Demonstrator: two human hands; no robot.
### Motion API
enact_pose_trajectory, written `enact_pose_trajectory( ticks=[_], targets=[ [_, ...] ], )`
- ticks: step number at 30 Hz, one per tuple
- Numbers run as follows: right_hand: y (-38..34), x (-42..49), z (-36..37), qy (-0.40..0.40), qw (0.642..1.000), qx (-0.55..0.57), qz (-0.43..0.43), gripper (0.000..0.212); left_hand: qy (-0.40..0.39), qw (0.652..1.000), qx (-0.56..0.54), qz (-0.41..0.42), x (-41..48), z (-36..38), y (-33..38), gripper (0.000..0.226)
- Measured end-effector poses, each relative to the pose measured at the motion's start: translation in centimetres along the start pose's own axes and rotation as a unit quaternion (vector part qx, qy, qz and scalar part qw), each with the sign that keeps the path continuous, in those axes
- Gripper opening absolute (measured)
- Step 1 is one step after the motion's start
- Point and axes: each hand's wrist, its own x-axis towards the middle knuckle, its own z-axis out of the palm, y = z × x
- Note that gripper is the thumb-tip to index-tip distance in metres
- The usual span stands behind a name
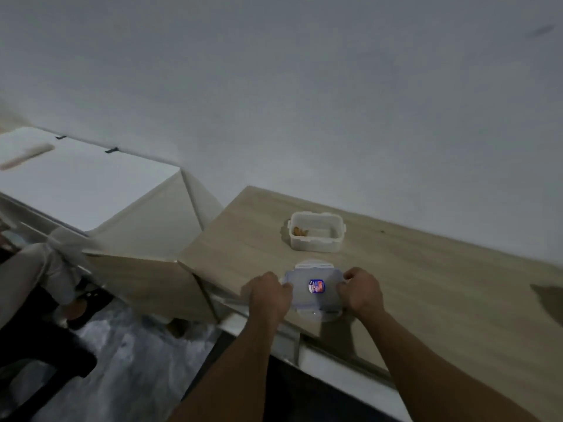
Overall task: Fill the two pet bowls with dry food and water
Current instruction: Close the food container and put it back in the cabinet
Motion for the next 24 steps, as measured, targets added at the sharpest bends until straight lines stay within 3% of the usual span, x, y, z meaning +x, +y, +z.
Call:
enact_pose_trajectory(
  ticks=[9,17,24],
  targets=[
    [-0.1,1.9,1.9,-0.033,0.991,-0.113,0.061,0.041,-0.051,0.996,0.079,0.000,3.6,1.8,0.2,0.052],
    [-0.1,3.9,1.8,-0.056,0.987,-0.113,0.101,0.048,-0.077,0.993,0.091,-0.018,5.2,2.3,0.7,0.045],
    [0.6,4.5,1.2,-0.094,0.988,-0.077,0.094,0.063,-0.086,0.994,0.053,-0.031,4.3,2.1,1.0,0.057]
  ],
)
